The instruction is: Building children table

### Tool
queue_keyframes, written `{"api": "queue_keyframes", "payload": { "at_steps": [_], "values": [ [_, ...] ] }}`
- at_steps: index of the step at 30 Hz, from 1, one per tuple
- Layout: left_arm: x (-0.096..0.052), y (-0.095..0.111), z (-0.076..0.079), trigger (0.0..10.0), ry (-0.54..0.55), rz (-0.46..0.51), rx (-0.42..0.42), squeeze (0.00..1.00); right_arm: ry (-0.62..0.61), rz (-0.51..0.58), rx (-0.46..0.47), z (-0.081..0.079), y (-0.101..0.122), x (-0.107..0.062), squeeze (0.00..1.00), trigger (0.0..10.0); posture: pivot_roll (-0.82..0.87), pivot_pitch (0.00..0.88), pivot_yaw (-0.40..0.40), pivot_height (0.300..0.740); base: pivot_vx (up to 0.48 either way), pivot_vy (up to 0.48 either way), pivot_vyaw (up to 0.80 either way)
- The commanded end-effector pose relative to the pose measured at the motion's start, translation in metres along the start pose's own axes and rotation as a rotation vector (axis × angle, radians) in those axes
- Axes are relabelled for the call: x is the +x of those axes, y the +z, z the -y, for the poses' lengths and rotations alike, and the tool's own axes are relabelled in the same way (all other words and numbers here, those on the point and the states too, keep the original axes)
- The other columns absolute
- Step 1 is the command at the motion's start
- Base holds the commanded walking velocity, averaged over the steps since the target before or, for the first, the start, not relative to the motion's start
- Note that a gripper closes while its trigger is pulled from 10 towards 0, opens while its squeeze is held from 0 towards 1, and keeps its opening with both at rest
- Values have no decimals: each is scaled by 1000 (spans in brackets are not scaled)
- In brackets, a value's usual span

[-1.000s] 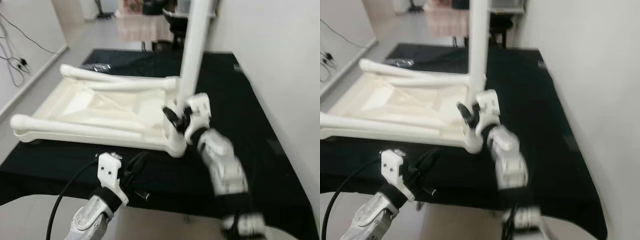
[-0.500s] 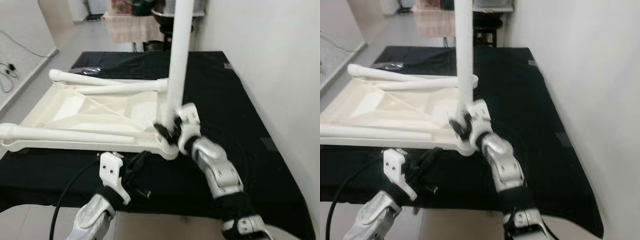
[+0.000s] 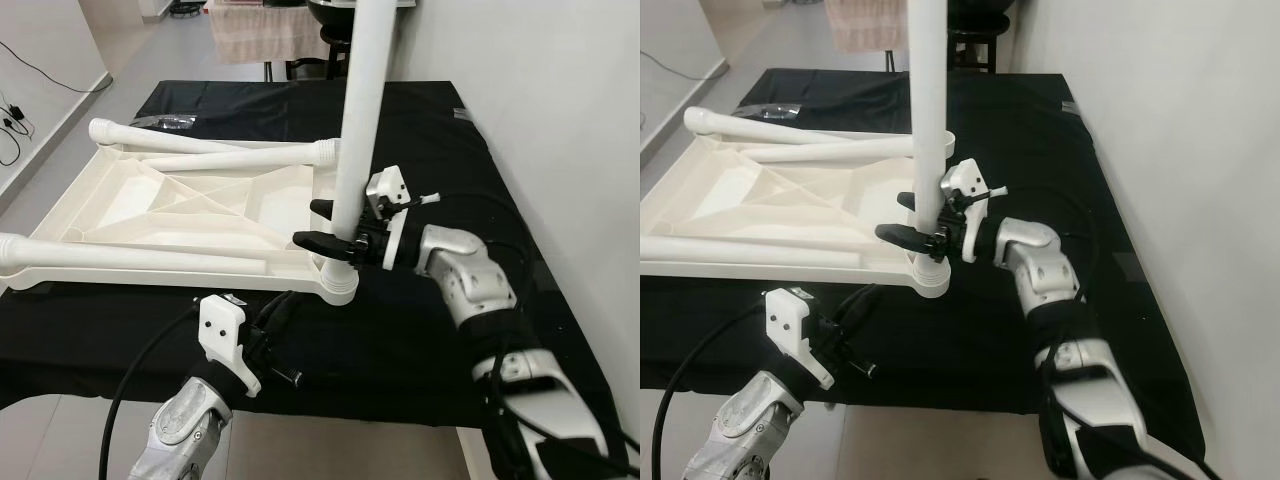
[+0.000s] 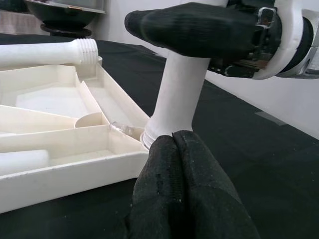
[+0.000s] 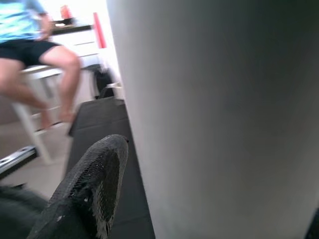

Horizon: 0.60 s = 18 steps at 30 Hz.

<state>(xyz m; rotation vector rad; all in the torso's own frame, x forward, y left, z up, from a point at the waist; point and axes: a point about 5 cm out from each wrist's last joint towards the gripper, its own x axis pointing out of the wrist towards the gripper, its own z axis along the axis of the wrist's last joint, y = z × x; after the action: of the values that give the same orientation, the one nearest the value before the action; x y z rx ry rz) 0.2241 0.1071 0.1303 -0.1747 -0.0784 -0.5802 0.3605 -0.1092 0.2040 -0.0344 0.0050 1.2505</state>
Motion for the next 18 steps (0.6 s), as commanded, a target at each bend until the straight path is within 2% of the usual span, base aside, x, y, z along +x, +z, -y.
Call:
{"api": "queue_keyframes", "payload": {
  "at_steps": [1, 7, 8, 9, 10, 11, 13, 14, 18],
  "values": [
    [-2, -3, 0, 10000, 12, -10, 0, 0, 92, -19, 10, -4, -3, 5, 0, 10000, 61, 72, -30, 740, 0, 0, 0],
    [-1, -2, 0, 10000, 14, -7, 0, 0, 127, -24, 28, -3, -4, 3, 0, 10000, 67, 83, -26, 740, 0, 0, 0],
    [-1, -2, 1, 10000, 14, -6, 0, 0, 126, -26, 34, -2, -6, 1, 0, 8471, 66, 86, -26, 740, 0, 0, 0],
    [-1, -2, 1, 10000, 14, -6, 0, 0, 126, -26, 34, -2, -6, 1, 0, 8471, 66, 86, -26, 740, 0, 0, 0],
    [-1, -1, 1, 10000, 14, -4, -1, 0, 115, -34, 33, 0, -8, -1, 0, 4667, 62, 90, -23, 740, 0, 0, 0],
    [-1, -1, 1, 10000, 14, -3, -1, 0, 97, -38, 33, 2, -10, -3, 0, 431, 61, 92, -23, 740, 0, 0, 0],
    [-1, 0, 1, 10000, 14, -2, -2, 0, 88, -40, 32, 4, -11, -5, 0, 431, 60, 93, -22, 740, 0, 0, 0],
    [-1, 0, 1, 10000, 14, -2, -2, 0, 71, -42, 29, 5, -12, -6, 0, 0, 58, 96, -20, 740, 0, 0, 0],
    [-1, 1, 0, 10000, 14, 0, -3, 0, 10, -38, 21, 9, -15, -9, 0, 0, 54, 105, -13, 740, 0, 0, 0]
  ]
}}
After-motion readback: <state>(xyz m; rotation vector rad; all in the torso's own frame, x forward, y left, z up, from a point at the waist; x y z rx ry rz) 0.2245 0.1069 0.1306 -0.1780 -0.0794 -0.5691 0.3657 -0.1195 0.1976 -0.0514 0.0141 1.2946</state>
